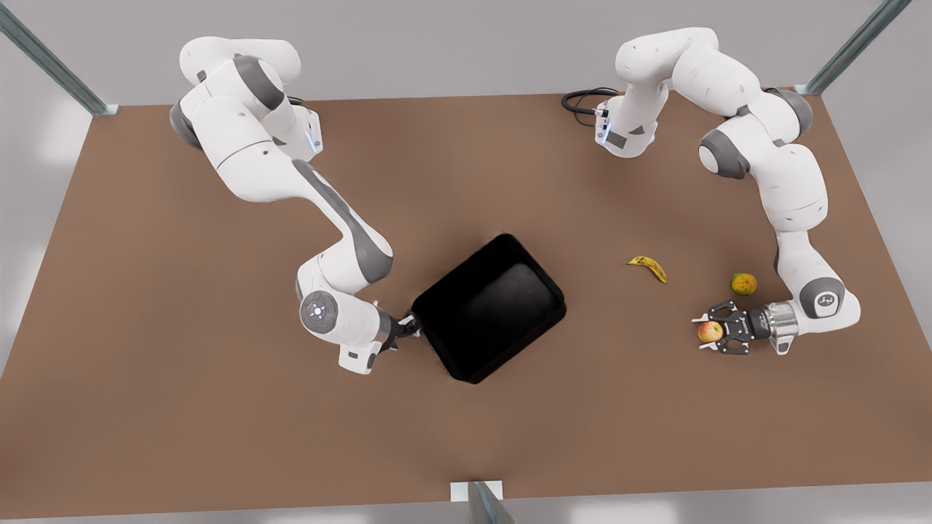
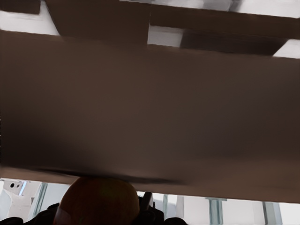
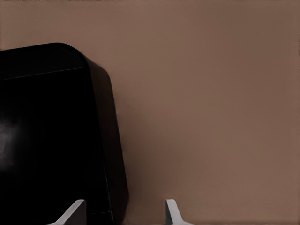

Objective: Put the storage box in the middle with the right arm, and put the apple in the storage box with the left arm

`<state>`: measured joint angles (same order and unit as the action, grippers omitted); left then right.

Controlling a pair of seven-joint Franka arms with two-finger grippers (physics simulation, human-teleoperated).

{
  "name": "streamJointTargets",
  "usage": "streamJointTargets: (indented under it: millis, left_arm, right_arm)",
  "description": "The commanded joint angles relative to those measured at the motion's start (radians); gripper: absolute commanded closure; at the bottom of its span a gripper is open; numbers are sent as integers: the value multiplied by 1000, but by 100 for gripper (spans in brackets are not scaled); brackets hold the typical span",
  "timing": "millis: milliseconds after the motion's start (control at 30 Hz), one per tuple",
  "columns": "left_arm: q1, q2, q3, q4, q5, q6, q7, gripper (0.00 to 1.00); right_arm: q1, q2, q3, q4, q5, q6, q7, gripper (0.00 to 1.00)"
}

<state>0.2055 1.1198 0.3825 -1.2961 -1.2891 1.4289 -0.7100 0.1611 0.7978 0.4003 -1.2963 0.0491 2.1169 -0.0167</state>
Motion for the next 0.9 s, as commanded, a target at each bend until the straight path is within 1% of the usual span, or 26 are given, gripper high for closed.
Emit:
streamJointTargets:
  millis: [0, 67, 100, 133, 167, 200, 233, 267, 300, 333, 367, 400, 467, 533, 600, 633, 667, 733, 767, 867]
  left_arm:
    - [0, 0, 1, 1, -10, -1, 0, 70]
    - [0, -6, 2, 9, -15, -5, -3, 72]
    - [0, -8, 3, 14, -15, -7, -3, 78]
    - [0, -12, 3, 15, -16, -7, -5, 79]
    - [0, -23, 3, 38, -7, -18, -5, 79]
    - [-6, -52, 3, 47, -2, -16, -14, 79]
    - [-18, -95, -7, 47, 5, -1, -43, 79]
    - [-46, -129, -7, 40, 8, 11, -51, 79]
    - [-124, -228, -34, -25, 83, 131, -54, 79]
    - [-138, -258, -96, -42, 110, 174, -117, 79]
    - [-167, -290, -113, -63, 110, 219, -155, 79]
    - [-178, -311, -155, -83, 108, 240, -170, 79]
    - [-204, -350, -238, -117, 116, 271, -180, 79]
    - [-212, -387, -339, -124, 180, 294, -230, 79]
    - [-219, -420, -471, -127, 272, 338, -310, 79]
    - [-221, -439, -568, -123, 358, 398, -428, 79]
    - [-222, -448, -646, -115, 401, 444, -535, 79]
    - [-221, -445, -784, -61, 536, 459, -755, 79]
    - [-221, -443, -829, -60, 573, 482, -786, 79]
    - [-267, -416, -841, -60, 672, 502, -798, 79]
  right_arm:
    - [0, 1, 0, 0, 0, 0, 1, 0]
    - [0, 0, 0, 0, 0, 0, 0, 0]
    - [0, -2, 0, 0, 2, 0, 0, 0]
    - [-2, -9, -1, 3, 2, -9, 4, 0]
    - [-17, -51, -9, 12, 3, -86, 4, 0]
    - [-90, -169, -35, 5, -5, -302, -3, 0]
    - [-124, -276, -127, 5, -11, -599, -5, 0]
    - [-124, -363, -244, 6, -15, -765, -18, 0]
    - [-124, -460, -334, -3, -69, -825, -83, 0]
    - [-124, -541, -385, -32, -98, -845, -108, 0]
    - [-140, -595, -393, -35, -133, -882, -109, 0]
    - [-146, -624, -394, -37, -138, -907, -106, 0]
    - [-156, -617, -394, -40, -144, -919, -95, 0]
    - [-153, -586, -394, -61, -175, -919, -94, 0]
    - [-153, -574, -394, -61, -176, -914, -94, 0]
    - [-153, -571, -394, -63, -176, -913, -94, 0]
    - [-153, -569, -394, -63, -176, -914, -94, 0]
    - [-153, -568, -394, -63, -176, -914, -94, 0]
    - [-153, -566, -394, -63, -178, -913, -94, 0]
    - [-153, -566, -394, -63, -176, -913, -94, 0]
